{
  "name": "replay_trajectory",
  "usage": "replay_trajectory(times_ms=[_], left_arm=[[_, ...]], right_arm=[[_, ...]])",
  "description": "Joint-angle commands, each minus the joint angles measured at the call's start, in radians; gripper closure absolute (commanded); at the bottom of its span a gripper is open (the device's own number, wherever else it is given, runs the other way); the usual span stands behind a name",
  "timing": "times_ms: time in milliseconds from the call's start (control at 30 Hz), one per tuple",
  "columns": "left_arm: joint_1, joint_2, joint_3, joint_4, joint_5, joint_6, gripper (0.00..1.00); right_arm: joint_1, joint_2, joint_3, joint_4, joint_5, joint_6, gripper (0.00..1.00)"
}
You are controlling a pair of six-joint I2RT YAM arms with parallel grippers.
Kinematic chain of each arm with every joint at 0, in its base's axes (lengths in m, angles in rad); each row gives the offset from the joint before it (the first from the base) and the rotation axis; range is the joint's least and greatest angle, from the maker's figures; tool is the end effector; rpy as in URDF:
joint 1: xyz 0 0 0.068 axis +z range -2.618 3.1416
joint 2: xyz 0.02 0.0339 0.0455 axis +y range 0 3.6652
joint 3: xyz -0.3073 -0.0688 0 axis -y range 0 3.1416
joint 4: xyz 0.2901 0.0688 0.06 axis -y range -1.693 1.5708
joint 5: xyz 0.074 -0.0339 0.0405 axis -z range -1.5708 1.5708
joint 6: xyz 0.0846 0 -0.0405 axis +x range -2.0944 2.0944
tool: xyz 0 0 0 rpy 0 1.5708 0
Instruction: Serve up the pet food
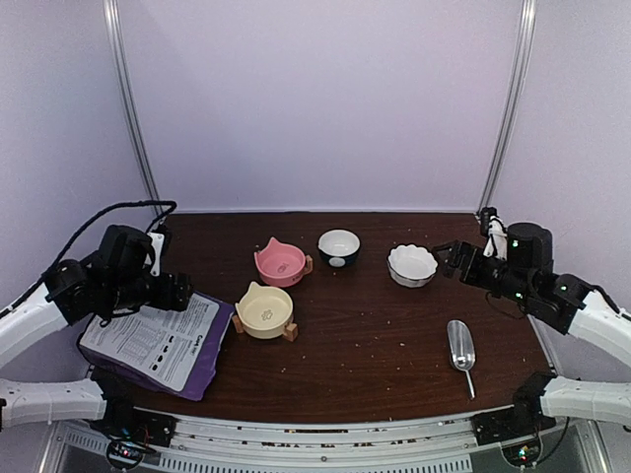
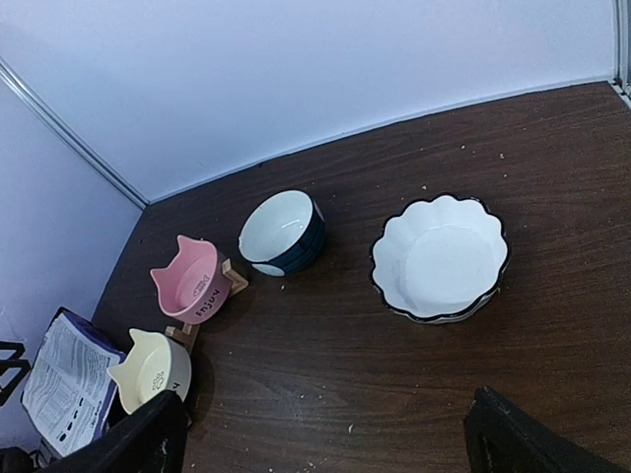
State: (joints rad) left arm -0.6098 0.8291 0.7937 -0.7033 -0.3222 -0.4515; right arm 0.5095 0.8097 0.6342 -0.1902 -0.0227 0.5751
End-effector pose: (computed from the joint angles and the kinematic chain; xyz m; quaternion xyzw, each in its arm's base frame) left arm 0.1945 -0.1032 0.2859 0.0068 0.9051 -0.0753 0.4183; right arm 0.2193 0.1247 0.2877 0.0206 0.8236 0.3005 0.4806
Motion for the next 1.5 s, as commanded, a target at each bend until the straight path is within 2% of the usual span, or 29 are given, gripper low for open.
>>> replay_trajectory(times_ms=[0, 167, 267, 567, 700, 933, 1033, 1267, 1467], left_arm=[[-0.162, 0.050, -0.030, -0.031, -0.162, -0.231, 0.09], [-0.376, 0.225, -0.008, -0.016, -0.262, -0.393, 0.07], [-0.445, 0.353, 0.053, -0.051, -0.310, -0.440, 0.05], [-0.452, 0.599, 0.080, -0.020, -0.292, -0.495, 0.04], [-0.452, 0.635, 0.059, -0.023, -0.308, -0.527, 0.14], [-0.426, 0.731, 0.032, -0.021, -0.317, -0.539, 0.23], [-0.413, 0.757, 0.032, -0.025, -0.319, -0.545, 0.32], [-0.395, 0.752, 0.013, -0.030, -0.330, -0.563, 0.73], [-0.385, 0.701, 0.016, -0.047, -0.327, -0.566, 0.99]], right_arm=[[0.070, 0.033, 0.011, 0.026, 0.095, 0.026, 0.00], [0.093, 0.060, -0.016, 0.057, 0.106, 0.067, 0.00], [0.096, 0.068, -0.020, 0.067, 0.100, 0.079, 0.00], [0.102, 0.040, -0.018, 0.051, 0.088, 0.099, 0.00], [0.103, 0.007, -0.032, 0.049, 0.102, 0.103, 0.00], [0.103, -0.029, -0.041, 0.038, 0.108, 0.102, 0.00], [0.103, -0.025, -0.041, 0.044, 0.105, 0.103, 0.00], [0.103, 0.013, -0.041, 0.080, 0.084, 0.106, 0.00], [0.103, 0.055, -0.009, 0.079, 0.070, 0.087, 0.00]])
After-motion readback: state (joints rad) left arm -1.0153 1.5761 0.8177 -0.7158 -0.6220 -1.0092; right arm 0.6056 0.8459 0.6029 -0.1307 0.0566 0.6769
